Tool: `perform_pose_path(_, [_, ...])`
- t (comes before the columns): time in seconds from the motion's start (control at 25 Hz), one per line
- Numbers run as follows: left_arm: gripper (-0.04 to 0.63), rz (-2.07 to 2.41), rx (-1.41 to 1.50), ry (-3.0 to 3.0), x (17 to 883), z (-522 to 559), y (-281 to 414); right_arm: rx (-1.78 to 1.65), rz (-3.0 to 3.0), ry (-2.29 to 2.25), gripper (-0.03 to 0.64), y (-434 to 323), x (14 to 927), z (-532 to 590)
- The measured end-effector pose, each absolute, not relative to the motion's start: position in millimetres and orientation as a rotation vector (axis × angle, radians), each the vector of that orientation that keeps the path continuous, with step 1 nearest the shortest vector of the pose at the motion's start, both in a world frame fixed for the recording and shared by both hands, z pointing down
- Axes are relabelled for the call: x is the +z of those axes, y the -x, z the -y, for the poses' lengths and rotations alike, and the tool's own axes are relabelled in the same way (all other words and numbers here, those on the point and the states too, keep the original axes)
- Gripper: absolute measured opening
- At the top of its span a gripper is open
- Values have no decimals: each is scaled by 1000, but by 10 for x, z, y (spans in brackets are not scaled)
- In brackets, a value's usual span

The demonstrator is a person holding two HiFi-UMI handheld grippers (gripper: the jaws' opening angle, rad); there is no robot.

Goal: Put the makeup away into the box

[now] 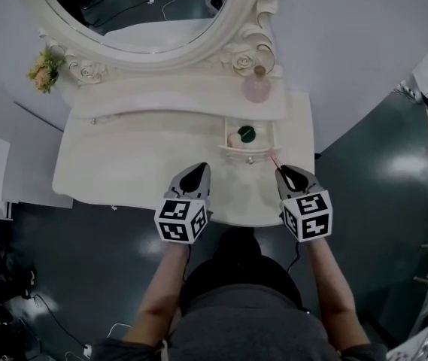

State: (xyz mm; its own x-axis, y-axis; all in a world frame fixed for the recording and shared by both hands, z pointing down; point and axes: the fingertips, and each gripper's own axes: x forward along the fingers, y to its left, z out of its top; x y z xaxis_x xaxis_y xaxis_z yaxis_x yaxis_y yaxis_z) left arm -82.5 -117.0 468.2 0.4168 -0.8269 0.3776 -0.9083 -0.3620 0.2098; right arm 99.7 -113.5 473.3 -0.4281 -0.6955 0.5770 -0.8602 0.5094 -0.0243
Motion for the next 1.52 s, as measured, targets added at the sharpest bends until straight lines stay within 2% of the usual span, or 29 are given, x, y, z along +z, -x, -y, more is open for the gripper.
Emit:
perform_pose_path(0.72, [6,1571,260,-2258,4600,1352,934,228,2366,-1110,49,-653,4363,1690])
perform_pose_path(1.52, [6,1634,252,-2142,4786,1548,1174,125,2343,-811,49,-303,4701,2042])
